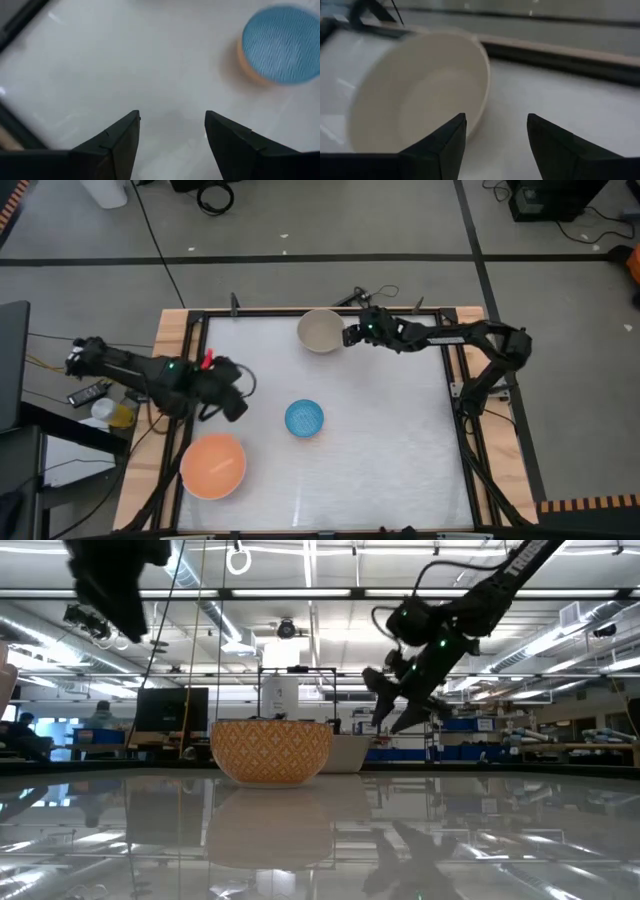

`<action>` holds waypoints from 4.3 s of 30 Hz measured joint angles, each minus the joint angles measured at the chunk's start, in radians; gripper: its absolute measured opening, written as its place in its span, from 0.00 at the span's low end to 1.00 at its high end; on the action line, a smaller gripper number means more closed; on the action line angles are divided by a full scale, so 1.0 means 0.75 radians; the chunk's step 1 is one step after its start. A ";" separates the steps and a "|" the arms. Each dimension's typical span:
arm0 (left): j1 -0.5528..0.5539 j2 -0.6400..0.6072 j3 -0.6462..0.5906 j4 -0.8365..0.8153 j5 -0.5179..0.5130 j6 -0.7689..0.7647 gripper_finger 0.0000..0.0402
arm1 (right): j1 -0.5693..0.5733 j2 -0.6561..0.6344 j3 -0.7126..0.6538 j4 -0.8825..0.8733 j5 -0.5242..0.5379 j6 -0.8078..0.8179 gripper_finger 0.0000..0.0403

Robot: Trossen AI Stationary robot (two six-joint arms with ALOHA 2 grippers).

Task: Nest bowls inside each other
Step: Stack the gray bowl on top of the orange bowl

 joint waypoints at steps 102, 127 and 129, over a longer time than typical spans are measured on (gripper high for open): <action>0.114 0.174 0.394 -0.458 0.691 0.661 0.02 | 0.870 -0.160 0.334 0.010 -0.038 -0.513 0.78; -0.321 0.174 -0.167 -0.065 0.954 0.107 0.15 | 0.829 -0.139 0.335 -0.152 -0.029 -0.441 0.77; -0.321 0.173 -0.150 -0.064 0.950 0.092 0.20 | 0.812 -0.115 0.318 -0.183 -0.009 -0.408 0.77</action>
